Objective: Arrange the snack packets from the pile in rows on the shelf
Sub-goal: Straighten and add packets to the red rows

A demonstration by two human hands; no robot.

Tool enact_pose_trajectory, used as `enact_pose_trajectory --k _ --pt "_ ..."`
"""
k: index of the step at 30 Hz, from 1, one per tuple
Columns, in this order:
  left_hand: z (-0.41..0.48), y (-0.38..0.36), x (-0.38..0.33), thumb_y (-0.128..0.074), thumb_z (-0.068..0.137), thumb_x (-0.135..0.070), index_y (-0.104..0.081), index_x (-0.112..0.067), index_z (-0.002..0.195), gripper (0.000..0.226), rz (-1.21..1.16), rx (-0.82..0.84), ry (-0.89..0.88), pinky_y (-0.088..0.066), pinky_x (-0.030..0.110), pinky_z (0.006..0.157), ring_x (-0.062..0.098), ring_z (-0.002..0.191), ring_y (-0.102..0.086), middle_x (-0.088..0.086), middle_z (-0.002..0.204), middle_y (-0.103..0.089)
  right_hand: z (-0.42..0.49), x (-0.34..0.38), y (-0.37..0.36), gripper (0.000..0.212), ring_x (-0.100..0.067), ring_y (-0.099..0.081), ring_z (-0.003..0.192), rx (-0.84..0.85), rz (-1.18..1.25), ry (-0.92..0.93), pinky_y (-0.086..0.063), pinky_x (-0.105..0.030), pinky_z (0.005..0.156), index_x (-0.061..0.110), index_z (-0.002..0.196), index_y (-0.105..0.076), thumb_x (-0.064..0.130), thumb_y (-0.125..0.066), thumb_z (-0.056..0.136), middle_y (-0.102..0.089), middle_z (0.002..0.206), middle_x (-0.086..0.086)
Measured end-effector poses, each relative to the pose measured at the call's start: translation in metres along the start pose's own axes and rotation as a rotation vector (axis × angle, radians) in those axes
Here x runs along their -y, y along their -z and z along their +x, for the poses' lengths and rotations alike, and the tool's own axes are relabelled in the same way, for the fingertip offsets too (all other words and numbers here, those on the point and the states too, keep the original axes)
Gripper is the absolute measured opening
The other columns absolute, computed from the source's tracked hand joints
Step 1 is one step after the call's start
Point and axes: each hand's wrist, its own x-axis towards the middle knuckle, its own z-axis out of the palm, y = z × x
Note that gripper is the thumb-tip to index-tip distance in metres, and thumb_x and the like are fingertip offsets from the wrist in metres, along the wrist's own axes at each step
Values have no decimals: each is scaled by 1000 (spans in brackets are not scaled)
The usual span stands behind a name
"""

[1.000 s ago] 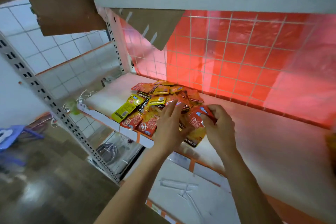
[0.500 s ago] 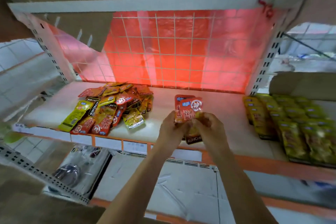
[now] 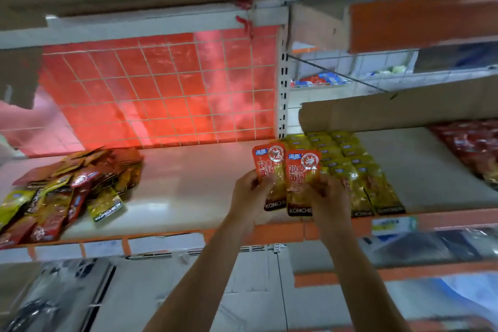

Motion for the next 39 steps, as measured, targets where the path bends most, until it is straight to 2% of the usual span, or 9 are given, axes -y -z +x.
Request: enact_pose_trajectory --k 5,9,12,14,16,20,26,32,39 --pt "-2 -105 -3 -65 90 -28 -66 -10 82 20 -5 67 -11 -43 26 63 11 66 -55 3 71 -62 41 -19 95 6 -32 -66 75 -97 -55 -4 -54 -52 72 21 78 -61 23 -65 74 -69 76 -7" --pt "-5 -174 -5 -65 89 -32 -68 -4 92 28 -5 124 -11 -40 24 61 11 67 -55 2 75 -63 64 -39 157 14 -22 -64 71 -149 -56 -14 -55 -52 71 20 79 -61 28 -59 69 -69 76 -6" --pt "-8 -214 -8 -65 90 -29 -67 -16 90 14 3 169 1 -42 14 55 -2 60 -58 -9 73 -66 75 -52 196 30 -22 -66 74 -160 -79 -38 -55 -51 72 19 87 -62 39 -57 64 -70 79 -2" --pt "-9 -236 -8 -67 88 -29 -65 -24 94 8 -13 200 15 -50 17 64 2 73 -66 -9 83 -70 83 -63 217 40 -25 -67 76 -165 -95 -52 -55 -52 71 18 93 -63 44 -55 63 -71 80 -2" --pt "-9 -253 -9 -69 86 -32 -64 -28 95 11 -2 219 30 -54 27 76 12 85 -68 -8 91 -71 89 -69 233 41 -26 -67 76 -191 -100 -60 -55 -51 70 16 95 -63 42 -56 64 -71 81 -3" --pt "0 -281 -15 -61 92 -34 -64 -25 98 11 25 258 35 -48 12 58 9 82 -65 -10 89 -68 98 -72 254 34 -29 -65 75 -252 -85 -64 -53 -48 67 15 95 -62 37 -57 70 -69 80 -6" --pt "27 -330 -15 -67 87 -35 -69 -17 81 18 36 335 57 -58 41 78 28 89 -70 9 89 -73 118 -80 285 18 -25 -60 70 -356 -63 -88 -47 -37 61 17 89 -60 27 -58 75 -66 80 -10" --pt "42 -375 -2 -72 84 -20 -68 -20 78 7 98 299 62 -47 20 52 6 58 -61 -2 70 -68 144 -91 328 9 -25 -57 74 -509 -107 -76 -41 -32 63 12 91 -59 7 -61 83 -63 82 -7" --pt "57 -436 1 -68 86 -27 -65 -23 72 15 283 244 55 -57 42 78 22 82 -69 2 84 -73 197 -103 386 10 -28 -54 72 -549 -88 -58 -43 -40 65 12 90 -58 6 -58 82 -60 80 -9"
